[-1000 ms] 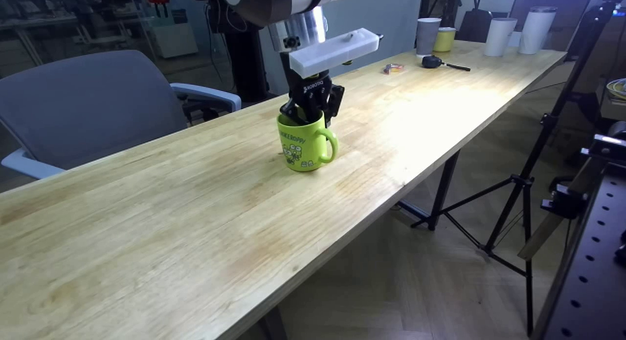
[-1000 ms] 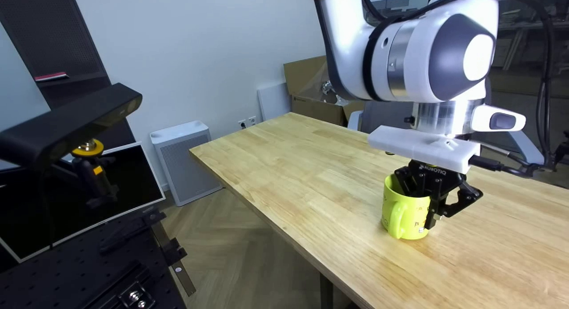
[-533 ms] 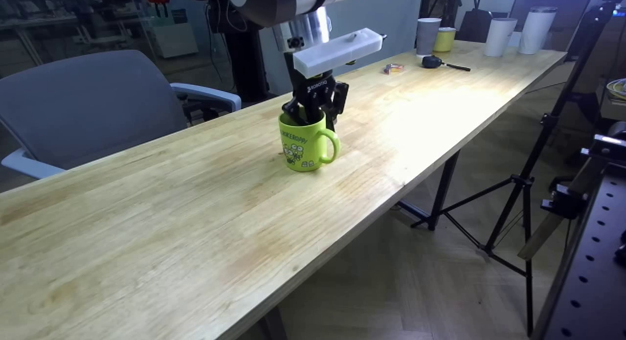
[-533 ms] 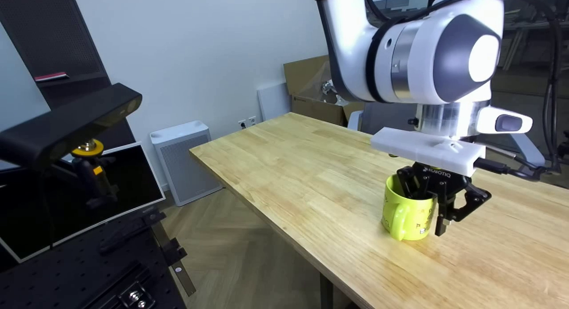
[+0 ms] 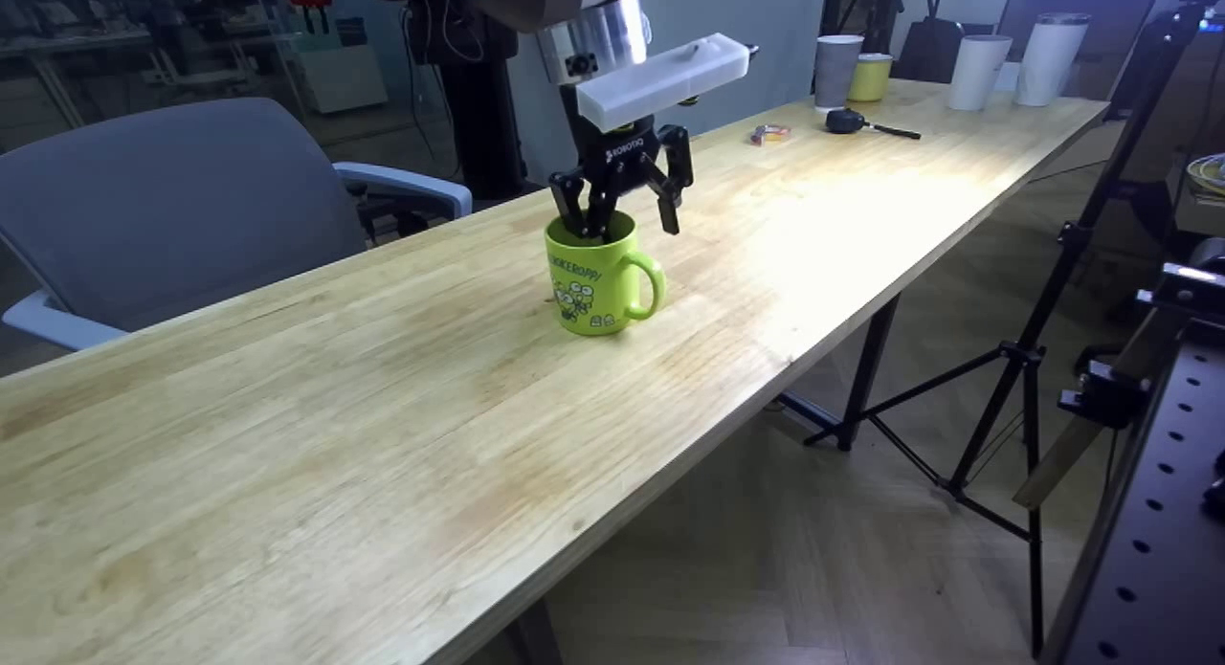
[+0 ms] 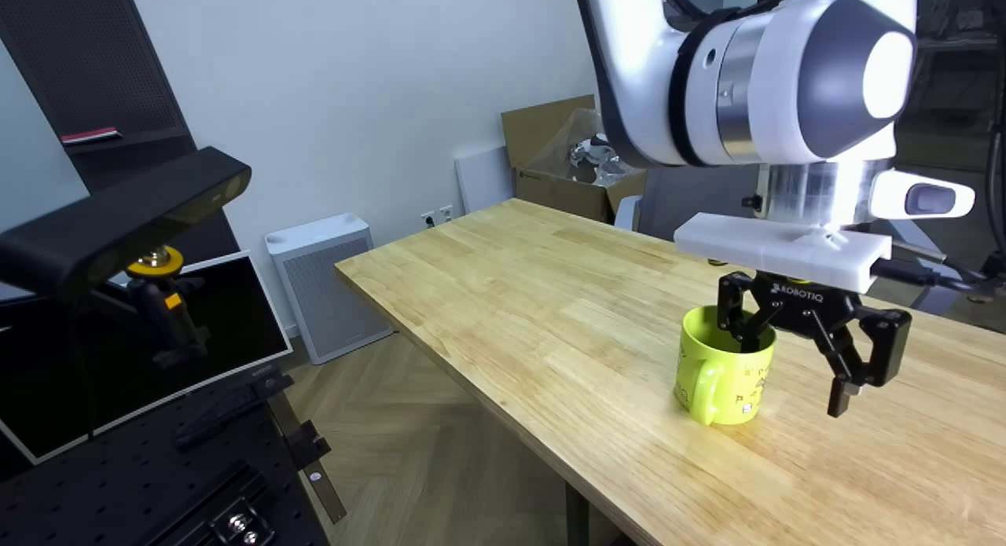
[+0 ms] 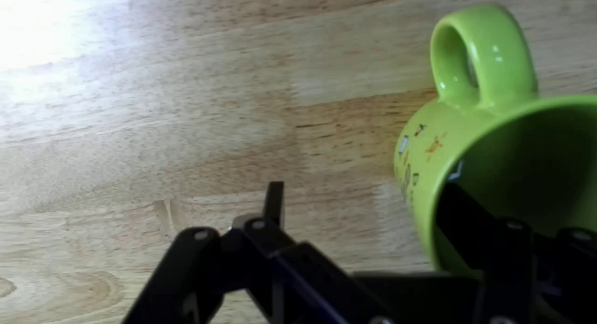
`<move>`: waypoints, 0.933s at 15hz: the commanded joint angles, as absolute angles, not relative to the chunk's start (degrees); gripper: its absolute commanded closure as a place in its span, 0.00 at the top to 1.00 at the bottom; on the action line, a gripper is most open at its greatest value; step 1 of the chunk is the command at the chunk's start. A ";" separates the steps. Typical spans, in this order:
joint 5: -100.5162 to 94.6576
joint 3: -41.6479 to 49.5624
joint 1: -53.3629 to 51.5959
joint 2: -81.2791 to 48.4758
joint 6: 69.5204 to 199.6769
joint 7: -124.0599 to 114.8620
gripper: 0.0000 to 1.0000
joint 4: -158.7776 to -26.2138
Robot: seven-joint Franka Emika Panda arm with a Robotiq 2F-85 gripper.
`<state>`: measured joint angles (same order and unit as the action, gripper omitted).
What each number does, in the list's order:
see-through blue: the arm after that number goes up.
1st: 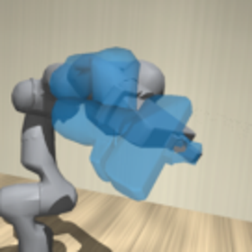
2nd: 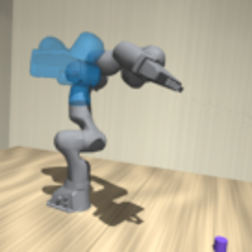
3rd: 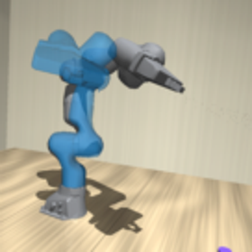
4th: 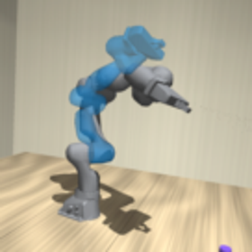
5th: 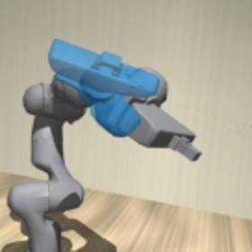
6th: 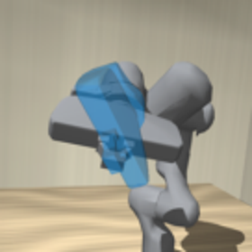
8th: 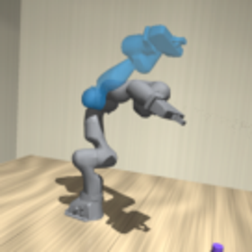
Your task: Pick up the cup and slightly move it to the left. Pick up the cup and move it forward. Pick up the cup and move it to the left.
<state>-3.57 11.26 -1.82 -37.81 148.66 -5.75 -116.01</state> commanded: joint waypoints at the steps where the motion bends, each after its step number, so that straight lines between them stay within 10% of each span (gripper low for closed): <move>1: -5.66 12.14 -2.81 -35.92 145.62 -9.06 1.00 -114.41; 14: -7.63 11.48 -2.44 -28.60 138.79 -10.90 1.00 -112.07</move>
